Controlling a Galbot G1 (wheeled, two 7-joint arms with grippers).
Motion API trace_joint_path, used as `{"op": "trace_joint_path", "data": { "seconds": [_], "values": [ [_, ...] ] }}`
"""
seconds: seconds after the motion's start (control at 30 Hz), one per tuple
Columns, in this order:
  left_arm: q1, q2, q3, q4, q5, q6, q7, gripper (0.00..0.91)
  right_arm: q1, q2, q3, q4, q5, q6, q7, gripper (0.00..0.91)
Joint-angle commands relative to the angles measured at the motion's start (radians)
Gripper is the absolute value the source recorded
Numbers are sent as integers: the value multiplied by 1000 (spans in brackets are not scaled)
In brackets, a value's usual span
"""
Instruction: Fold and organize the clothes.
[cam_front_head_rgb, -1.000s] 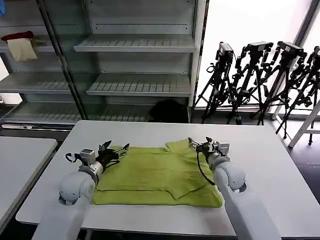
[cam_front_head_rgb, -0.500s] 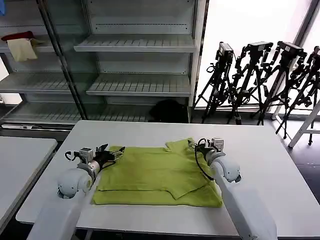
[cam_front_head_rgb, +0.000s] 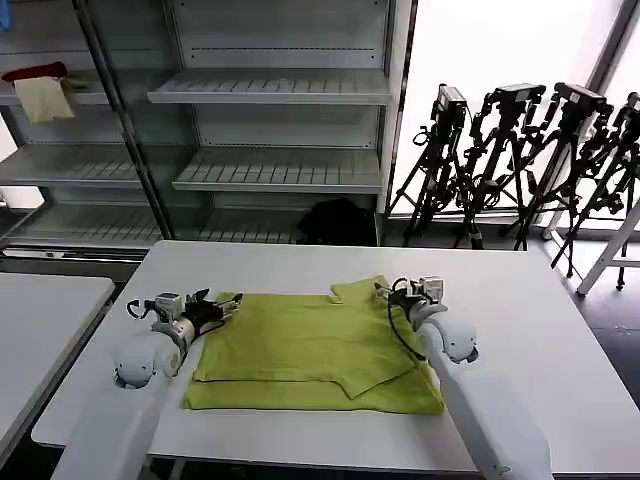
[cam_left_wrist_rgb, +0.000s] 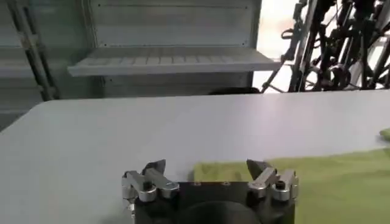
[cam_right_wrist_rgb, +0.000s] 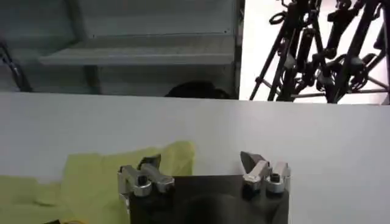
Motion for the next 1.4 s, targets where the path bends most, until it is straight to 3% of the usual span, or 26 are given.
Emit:
{"op": "trace_joint_path", "data": {
  "seconds": [0.03, 0.07, 0.1, 0.13, 0.17, 0.2, 0.23, 0.9, 1.2, 1.4],
  "values": [
    [-3, 4, -1, 39, 14, -1, 12, 846, 4, 2, -13, -16, -24, 0, -5, 433],
    [0, 2, -1, 37, 15, -1, 14, 736, 2, 2, -14, -18, -32, 0, -8, 242],
    [0, 1, -1, 38, 17, -1, 14, 655, 1, 2, -17, -19, -35, 0, -9, 141],
    [1, 0, -1, 37, 19, -1, 14, 464, -3, 2, -19, -20, -39, 0, -11, 0],
    [3, -2, -2, 36, 21, -1, 16, 232, -5, 2, -19, -22, -40, 0, -10, 0],
    [4, -2, -1, 36, 23, -1, 17, 60, -7, 2, -19, -23, -42, 0, -10, 0],
    [4, -2, -1, 34, 26, -1, 20, 10, -9, 2, -20, -24, -44, 0, -9, 0],
    [17, -9, 11, -24, 38, -1, 47, 0, -33, 0, 3, 28, -13, 3, -16, 0],
    [21, -22, -18, -111, -67, -5, 8, 0, -56, 28, 71, 169, 91, 12, 28, 0],
    [72, -19, -52, -212, -134, -5, -8, 0, -125, -6, 74, 327, 183, 10, 89, 0]
  ]
}}
